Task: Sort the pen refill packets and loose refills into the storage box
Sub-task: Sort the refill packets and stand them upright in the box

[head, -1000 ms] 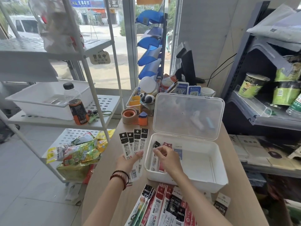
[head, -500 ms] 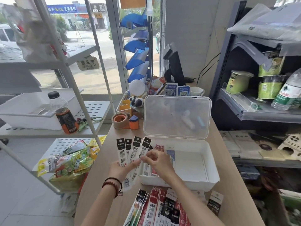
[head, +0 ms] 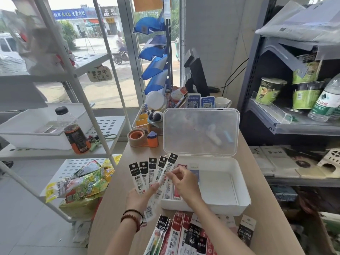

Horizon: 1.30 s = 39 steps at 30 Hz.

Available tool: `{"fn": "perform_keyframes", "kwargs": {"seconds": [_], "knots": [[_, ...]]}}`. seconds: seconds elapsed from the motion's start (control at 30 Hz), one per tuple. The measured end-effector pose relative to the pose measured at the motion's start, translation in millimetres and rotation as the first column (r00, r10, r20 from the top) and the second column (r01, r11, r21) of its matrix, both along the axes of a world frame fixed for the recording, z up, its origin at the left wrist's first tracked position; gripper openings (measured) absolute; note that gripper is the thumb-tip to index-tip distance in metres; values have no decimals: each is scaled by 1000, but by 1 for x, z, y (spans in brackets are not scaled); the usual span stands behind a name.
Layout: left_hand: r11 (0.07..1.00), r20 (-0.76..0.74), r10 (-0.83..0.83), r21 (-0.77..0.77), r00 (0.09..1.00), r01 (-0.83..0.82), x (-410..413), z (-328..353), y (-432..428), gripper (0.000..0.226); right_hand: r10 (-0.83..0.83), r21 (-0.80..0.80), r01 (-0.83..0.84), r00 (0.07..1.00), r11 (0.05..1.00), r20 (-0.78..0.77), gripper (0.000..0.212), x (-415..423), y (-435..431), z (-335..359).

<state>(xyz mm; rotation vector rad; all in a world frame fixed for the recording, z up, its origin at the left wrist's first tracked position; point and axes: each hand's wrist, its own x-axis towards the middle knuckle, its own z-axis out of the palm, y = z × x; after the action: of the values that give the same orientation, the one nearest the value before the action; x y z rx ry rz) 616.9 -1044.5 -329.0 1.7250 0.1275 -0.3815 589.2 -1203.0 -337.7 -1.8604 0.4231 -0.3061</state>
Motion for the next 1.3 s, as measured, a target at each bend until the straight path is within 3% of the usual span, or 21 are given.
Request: {"fn": "perform_keyframes", "kwargs": {"seconds": [0.2,0.3,0.5,0.67,0.8,0.93,1.03,1.17,1.3], "knots": [[999,-18,8,-43,1000,-9,1,4,10,18,-342,309,329,940,893,-12,8,3,-13,0],[999,7,26,-45,1000,-26,6,6,15,18,-415,347,398,909,849,-29,17,1,-17,-2],[997,27,43,-62,999,-41,8,5,16,20,-120,60,123,992,991,-48,18,5,-7,-4],[996,19,43,-75,999,-41,6,2,18,19,-14,-187,-9,992,982,-124,15,8,-1,-2],[996,24,43,-78,999,-41,6,-2,22,19,122,-218,-183,956,959,-267,38,7,1,-4],[996,17,47,-71,999,-46,4,-6,20,21,121,-224,-212,925,951,-360,63,8,-1,-8],[997,-1,35,-64,999,-35,2,-10,18,21,126,-183,-209,916,961,-381,57,8,-1,-8],[997,-6,39,-63,999,-40,5,-13,20,22,89,-165,-138,958,977,-273,44,9,-3,-7],[995,-14,48,-84,999,-49,6,-14,20,22,115,-181,-165,959,969,-261,46,9,-2,-5]]}}
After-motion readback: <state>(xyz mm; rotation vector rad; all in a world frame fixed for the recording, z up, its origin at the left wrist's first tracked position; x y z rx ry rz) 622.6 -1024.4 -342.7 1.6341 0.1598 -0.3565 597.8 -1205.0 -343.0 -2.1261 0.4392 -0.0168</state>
